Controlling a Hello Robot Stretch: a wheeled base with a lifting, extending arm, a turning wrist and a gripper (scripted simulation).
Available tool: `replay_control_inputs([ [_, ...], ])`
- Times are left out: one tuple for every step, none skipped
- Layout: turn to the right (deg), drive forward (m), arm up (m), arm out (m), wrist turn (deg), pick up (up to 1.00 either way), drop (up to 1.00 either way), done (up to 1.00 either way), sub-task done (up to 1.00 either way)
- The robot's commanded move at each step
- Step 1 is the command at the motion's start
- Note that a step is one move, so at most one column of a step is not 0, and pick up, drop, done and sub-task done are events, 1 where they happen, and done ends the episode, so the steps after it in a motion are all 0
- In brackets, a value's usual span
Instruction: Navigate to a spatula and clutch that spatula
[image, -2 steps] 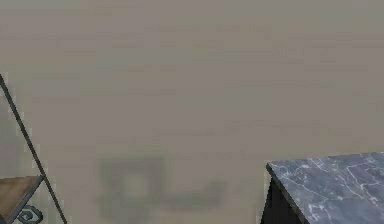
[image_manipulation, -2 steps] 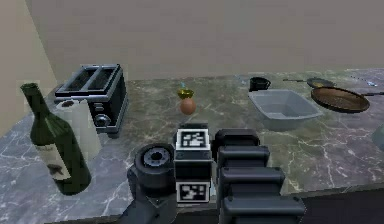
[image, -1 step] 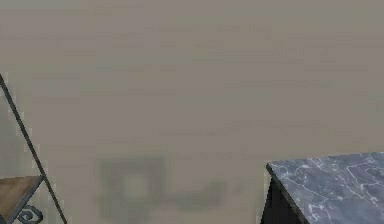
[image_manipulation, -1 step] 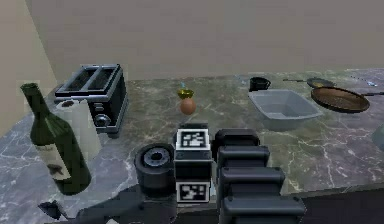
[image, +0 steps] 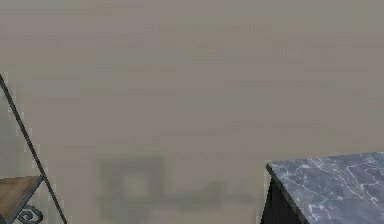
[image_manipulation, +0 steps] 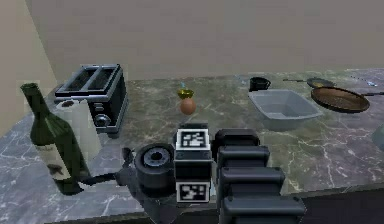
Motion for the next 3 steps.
replay_control_inputs([
  [0.0,0.00,0.00,0.00,45.0,0.00,0.00,0.00,0.00],
  [0.0,0.00,0.00,0.00,12.0,0.00,0.00,0.00,0.00],
  [0.0,0.00,-0.14,0.00,0.0,0.00,0.00,0.00,0.00],
])
